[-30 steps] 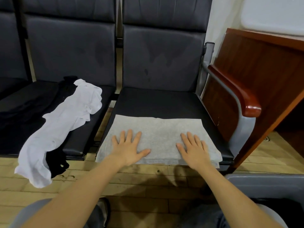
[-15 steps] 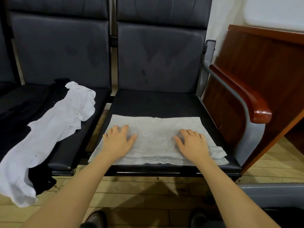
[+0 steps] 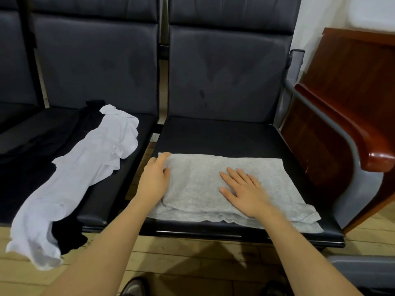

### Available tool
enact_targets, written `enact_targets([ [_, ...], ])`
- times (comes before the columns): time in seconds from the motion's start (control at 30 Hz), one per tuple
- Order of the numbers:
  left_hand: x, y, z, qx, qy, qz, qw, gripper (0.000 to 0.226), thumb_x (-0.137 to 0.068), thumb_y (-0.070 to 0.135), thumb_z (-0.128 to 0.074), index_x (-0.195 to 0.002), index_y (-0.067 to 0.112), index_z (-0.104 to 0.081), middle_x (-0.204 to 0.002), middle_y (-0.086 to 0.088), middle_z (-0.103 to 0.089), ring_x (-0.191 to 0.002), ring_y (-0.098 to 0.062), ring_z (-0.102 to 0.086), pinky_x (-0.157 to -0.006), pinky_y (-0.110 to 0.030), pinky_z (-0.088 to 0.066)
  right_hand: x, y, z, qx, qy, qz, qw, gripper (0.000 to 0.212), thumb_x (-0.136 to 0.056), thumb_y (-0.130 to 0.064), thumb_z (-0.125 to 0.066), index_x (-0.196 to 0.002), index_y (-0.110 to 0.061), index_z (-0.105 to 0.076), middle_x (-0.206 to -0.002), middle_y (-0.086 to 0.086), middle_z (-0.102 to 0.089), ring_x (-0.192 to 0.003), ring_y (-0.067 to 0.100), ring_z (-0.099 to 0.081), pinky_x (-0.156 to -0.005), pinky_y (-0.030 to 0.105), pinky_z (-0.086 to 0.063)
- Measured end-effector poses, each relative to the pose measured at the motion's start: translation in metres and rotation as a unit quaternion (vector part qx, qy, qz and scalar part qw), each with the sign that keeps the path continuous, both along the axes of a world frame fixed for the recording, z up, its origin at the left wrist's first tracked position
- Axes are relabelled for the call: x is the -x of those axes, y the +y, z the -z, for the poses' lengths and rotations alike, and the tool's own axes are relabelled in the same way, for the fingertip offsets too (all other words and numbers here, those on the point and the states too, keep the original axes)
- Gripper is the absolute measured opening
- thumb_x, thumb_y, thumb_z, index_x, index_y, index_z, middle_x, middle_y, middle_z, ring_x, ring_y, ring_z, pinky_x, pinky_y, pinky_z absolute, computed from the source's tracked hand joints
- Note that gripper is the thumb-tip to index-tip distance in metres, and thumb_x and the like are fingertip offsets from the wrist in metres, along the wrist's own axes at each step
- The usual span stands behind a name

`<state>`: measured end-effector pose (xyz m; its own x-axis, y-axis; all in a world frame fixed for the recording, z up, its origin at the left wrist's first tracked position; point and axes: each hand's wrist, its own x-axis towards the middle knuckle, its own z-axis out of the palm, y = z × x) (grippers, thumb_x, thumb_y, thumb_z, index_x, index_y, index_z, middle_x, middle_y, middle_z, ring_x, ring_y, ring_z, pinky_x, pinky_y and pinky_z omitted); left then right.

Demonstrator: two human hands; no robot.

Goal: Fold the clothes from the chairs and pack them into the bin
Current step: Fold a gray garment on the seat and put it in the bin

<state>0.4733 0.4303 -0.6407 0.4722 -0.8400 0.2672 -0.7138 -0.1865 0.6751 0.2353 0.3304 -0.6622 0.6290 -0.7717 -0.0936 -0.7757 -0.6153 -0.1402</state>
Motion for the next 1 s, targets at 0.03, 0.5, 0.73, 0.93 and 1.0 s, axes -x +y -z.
enact_targets([
  [0.03, 0.0, -0.001, -0.006, 0.031, 0.008, 0.004, 0.999, 0.04, -0.094, 0.011, -0.051, -0.134, 0.019, -0.047, -0.106, -0.001, -0.048, -0.09, -0.014, -0.048, -0.081, -0.027, -0.041, -0.005, 0.004, 0.001, 0.002, 0.005, 0.005, 1.0, 0.06, -0.096, -0.061, -0.012, -0.15, -0.039, 0.001, -0.159, -0.013, 0.007, -0.146, 0.011, 0.009, -0.118, 0.035, 0.005],
  [0.5, 0.084, -0.023, -0.054, 0.172, -0.047, 0.139, 0.974, 0.037, -0.088, 0.011, -0.061, -0.124, 0.02, -0.058, -0.092, 0.004, -0.058, -0.085, -0.012, -0.058, -0.079, -0.039, -0.052, 0.043, 0.009, -0.013, 0.063, -0.121, 0.06, 0.989, 0.041, -0.099, -0.037, -0.04, -0.139, -0.03, -0.041, -0.146, -0.012, -0.037, -0.134, 0.009, -0.033, -0.109, 0.029, -0.018],
  [0.73, 0.147, -0.054, -0.049, 0.152, -0.09, 0.219, 0.96, 0.038, -0.087, 0.016, -0.062, -0.123, 0.026, -0.058, -0.092, 0.009, -0.059, -0.081, -0.007, -0.054, -0.08, -0.031, -0.048, 0.089, 0.008, -0.002, 0.048, -0.103, 0.111, 0.987, 0.046, -0.099, -0.048, -0.033, -0.142, -0.032, -0.038, -0.151, -0.012, -0.032, -0.138, 0.009, -0.025, -0.108, 0.032, -0.015],
  [0.93, 0.185, -0.078, -0.047, 0.179, -0.098, 0.219, 0.954, 0.036, -0.083, 0.011, -0.065, -0.118, 0.017, -0.062, -0.085, 0.003, -0.062, -0.081, -0.015, -0.056, -0.081, -0.034, -0.043, 0.092, 0.001, 0.003, -0.006, -0.341, 0.187, 0.921, 0.032, -0.1, -0.031, -0.041, -0.125, -0.022, -0.058, -0.124, -0.006, -0.059, -0.117, 0.013, -0.052, -0.108, 0.04, -0.031],
  [1.0, 0.194, -0.084, -0.044, 0.158, -0.086, 0.234, 0.956, 0.037, -0.086, 0.014, -0.064, -0.122, 0.019, -0.06, -0.091, 0.005, -0.064, -0.089, -0.014, -0.055, -0.085, -0.031, -0.04, 0.094, -0.001, 0.0, -0.027, -0.42, 0.227, 0.878, 0.031, -0.101, -0.031, -0.038, -0.122, -0.022, -0.059, -0.117, -0.006, -0.06, -0.111, 0.013, -0.054, -0.104, 0.046, -0.037],
])
